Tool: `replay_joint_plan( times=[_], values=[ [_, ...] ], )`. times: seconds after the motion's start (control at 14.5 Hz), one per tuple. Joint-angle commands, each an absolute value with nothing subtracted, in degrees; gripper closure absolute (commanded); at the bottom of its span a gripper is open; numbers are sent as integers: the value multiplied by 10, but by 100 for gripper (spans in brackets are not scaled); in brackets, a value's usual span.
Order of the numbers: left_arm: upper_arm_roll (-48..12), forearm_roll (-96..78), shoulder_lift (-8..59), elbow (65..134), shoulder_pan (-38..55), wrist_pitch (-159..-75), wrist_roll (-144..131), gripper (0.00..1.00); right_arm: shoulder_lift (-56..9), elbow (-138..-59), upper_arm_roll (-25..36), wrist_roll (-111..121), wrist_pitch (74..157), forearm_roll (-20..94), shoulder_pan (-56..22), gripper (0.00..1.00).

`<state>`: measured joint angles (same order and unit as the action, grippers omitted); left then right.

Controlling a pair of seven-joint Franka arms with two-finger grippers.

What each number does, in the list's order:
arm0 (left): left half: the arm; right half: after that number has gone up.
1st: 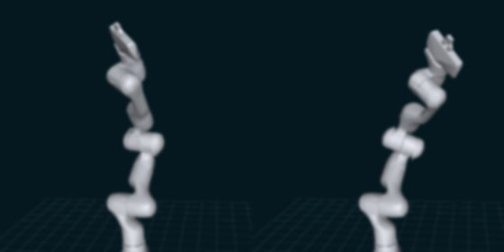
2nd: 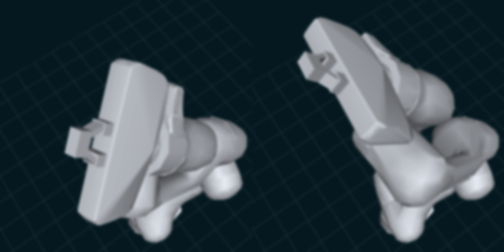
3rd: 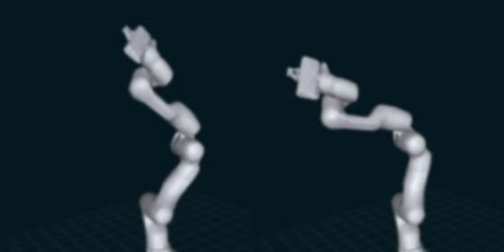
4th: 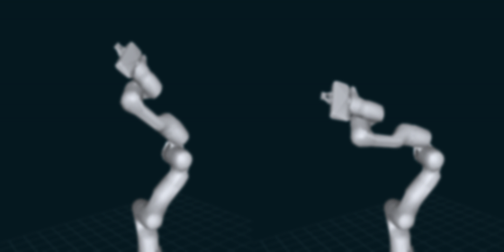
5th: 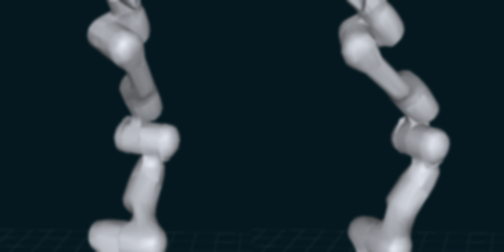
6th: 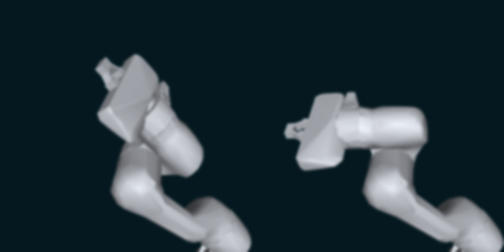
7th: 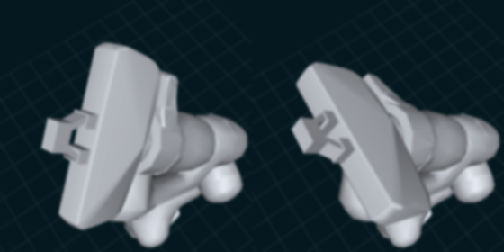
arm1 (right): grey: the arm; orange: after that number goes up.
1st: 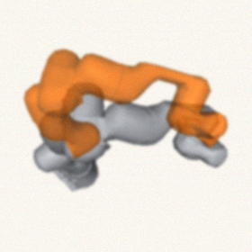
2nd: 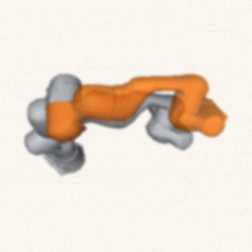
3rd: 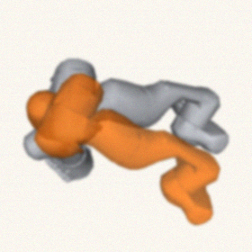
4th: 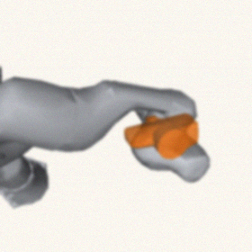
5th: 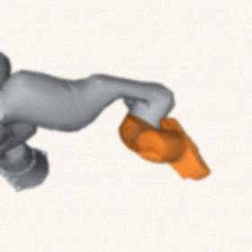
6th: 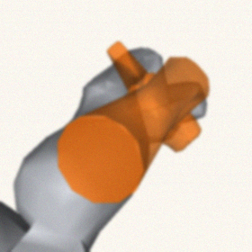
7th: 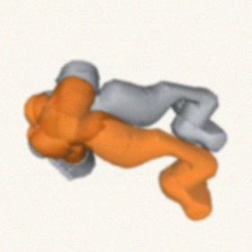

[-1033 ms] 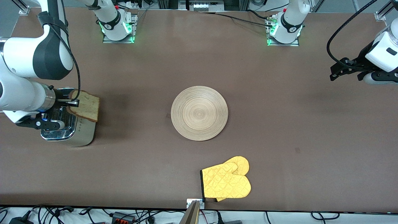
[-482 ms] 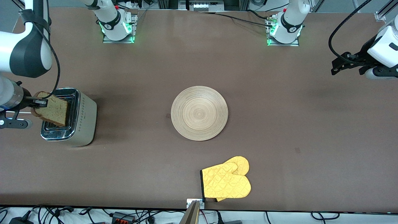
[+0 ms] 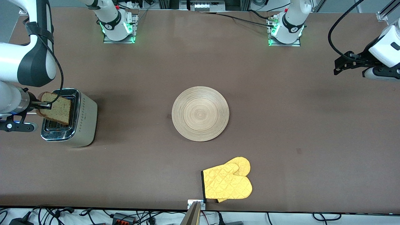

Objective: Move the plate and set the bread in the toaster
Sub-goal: 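Carry the bread slice with the right gripper above the toaster slot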

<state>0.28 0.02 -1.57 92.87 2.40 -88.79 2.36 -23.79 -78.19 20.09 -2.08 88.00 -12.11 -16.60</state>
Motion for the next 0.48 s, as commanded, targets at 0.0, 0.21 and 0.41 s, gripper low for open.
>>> replay_joint_plan(
  times=[0.0, 0.21, 0.41],
  values=[
    [6, 9, 3, 898, 25, -883, 41, 0, -230, -789, 197, -28, 884, -144, -161, 100],
    [3, 5, 4, 898, 25, -883, 42, 0, -230, -794, 196, -28, 885, -158, -161, 100],
    [2, 4, 3, 898, 28, -883, 42, 0, -230, -809, 196, -29, 883, -154, -160, 100]
  ],
)
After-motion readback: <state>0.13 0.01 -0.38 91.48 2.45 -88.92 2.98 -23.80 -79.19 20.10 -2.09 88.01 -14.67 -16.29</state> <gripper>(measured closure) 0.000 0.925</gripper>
